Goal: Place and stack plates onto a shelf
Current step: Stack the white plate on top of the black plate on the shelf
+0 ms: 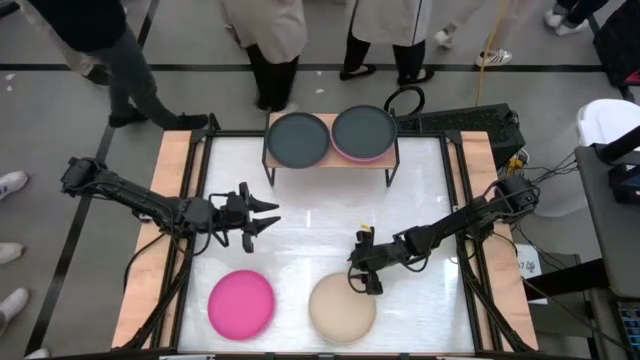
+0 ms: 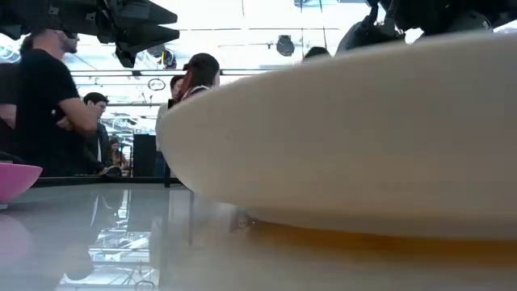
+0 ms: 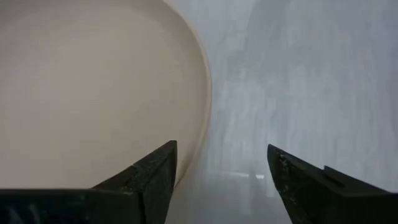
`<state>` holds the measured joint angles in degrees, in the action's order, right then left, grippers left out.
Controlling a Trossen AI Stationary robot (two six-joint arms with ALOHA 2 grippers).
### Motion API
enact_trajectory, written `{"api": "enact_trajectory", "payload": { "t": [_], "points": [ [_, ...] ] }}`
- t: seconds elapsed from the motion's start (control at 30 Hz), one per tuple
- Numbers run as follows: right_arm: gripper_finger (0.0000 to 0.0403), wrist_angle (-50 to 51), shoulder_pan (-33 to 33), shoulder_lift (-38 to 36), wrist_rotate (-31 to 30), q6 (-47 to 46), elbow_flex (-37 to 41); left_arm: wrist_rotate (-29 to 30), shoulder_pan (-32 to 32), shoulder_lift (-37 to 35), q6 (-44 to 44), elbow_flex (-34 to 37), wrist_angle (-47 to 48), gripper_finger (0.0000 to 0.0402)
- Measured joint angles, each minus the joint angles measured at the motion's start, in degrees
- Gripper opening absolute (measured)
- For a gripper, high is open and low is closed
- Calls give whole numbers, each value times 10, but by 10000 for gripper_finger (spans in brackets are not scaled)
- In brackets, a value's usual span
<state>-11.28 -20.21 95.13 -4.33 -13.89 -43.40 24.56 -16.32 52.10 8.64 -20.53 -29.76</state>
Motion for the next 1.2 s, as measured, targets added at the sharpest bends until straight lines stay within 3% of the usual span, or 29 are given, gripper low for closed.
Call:
{"api": "enact_trajectory", "payload": {
  "t": [0.4,0.67,0.87,1.2],
  "points": [
    [113,8,0,0,73,-9,0,0,0,0,4,0,0,163],
    [11,8,6,0,74,21,0,0,0,0,6,0,0,163],
    [2,-4,31,-40,57,51,0,0,0,0,5,0,0,163],
    [1,-78,165,-229,-44,151,0,0,0,0,9,0,-4,163]
  ]
}}
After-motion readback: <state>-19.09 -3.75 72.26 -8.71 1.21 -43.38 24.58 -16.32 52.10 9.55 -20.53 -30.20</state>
